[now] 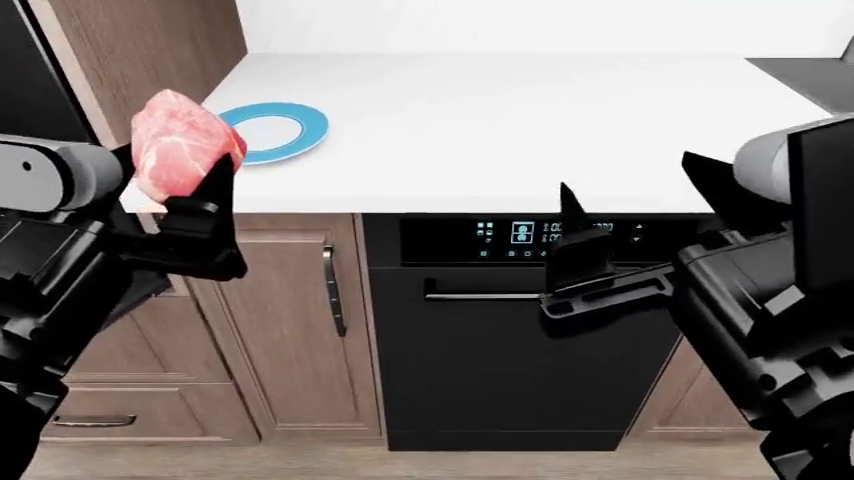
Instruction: Place the steak on the rack of the oven.
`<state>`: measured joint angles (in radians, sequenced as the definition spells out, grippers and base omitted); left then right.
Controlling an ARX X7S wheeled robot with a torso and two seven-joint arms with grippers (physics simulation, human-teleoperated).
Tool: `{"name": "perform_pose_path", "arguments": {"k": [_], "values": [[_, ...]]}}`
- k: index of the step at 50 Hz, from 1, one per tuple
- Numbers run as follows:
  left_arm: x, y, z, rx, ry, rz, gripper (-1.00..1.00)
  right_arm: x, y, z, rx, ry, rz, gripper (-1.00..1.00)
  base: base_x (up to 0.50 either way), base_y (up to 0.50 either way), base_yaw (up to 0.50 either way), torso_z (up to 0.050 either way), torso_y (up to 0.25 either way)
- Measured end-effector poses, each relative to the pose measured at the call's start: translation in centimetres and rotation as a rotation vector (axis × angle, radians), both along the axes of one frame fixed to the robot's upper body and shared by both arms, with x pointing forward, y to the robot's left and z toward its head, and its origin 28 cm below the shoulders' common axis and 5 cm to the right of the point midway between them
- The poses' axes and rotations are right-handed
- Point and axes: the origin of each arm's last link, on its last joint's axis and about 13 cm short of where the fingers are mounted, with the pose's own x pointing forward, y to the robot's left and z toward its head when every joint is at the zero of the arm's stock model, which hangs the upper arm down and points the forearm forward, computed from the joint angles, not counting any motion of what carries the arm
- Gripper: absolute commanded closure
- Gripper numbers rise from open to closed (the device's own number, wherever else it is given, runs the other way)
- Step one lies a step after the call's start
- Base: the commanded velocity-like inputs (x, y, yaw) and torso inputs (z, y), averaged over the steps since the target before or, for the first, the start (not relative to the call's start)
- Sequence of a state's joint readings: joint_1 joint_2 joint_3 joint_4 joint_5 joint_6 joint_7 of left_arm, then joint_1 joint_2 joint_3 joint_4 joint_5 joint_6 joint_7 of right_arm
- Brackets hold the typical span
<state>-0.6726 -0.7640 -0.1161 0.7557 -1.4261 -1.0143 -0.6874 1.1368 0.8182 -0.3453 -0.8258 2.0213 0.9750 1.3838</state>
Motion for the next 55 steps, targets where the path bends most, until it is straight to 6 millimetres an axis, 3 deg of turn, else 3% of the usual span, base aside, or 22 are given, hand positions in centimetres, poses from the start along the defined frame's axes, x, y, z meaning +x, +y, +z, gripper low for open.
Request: {"name": "perform_pose_path", "arguments": {"k": [19, 55], "values": [[-1.1, 0.4, 1.8, 0.044, 0.054, -0.084, 1.0, 0.1, 0.1, 2.9, -0.042, 0.038, 0.015, -1.0, 0.0, 0.01, 0.0, 0.001, 0.0], [-0.6, 0.5, 1.6, 0.048, 0.08, -0.087, 1.0, 0.5, 0.1, 2.8, -0.085, 0.074, 0.033, -1.0, 0.0, 0.5, 0.0, 0.0, 0.0]]}}
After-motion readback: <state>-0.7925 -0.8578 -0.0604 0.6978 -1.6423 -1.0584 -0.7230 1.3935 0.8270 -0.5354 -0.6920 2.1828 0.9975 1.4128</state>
